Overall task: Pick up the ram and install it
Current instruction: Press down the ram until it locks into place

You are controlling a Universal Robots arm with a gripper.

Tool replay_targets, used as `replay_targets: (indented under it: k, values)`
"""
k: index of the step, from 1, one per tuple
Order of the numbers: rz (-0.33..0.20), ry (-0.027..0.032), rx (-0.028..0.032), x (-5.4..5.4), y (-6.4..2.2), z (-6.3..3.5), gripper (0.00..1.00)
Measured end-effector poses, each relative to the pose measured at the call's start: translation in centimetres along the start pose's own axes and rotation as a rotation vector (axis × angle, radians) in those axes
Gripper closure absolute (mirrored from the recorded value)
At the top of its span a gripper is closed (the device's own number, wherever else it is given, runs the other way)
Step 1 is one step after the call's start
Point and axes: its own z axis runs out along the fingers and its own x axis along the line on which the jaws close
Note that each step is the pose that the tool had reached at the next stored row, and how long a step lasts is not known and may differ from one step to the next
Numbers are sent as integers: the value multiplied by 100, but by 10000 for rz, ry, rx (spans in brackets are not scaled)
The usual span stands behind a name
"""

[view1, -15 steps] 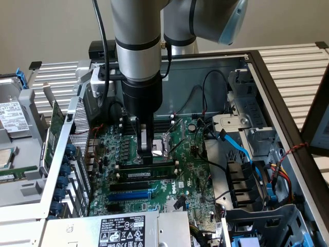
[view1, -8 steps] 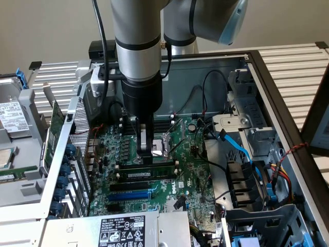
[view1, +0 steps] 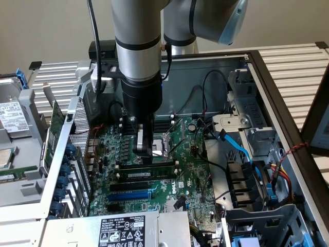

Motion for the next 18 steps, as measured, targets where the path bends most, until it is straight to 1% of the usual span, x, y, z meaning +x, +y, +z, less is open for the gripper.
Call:
replay_targets:
  k: [15,18]
  values:
    - [2384,14,-83,0,0,0,89]
    - [2753,16,-96,0,0,0,89]
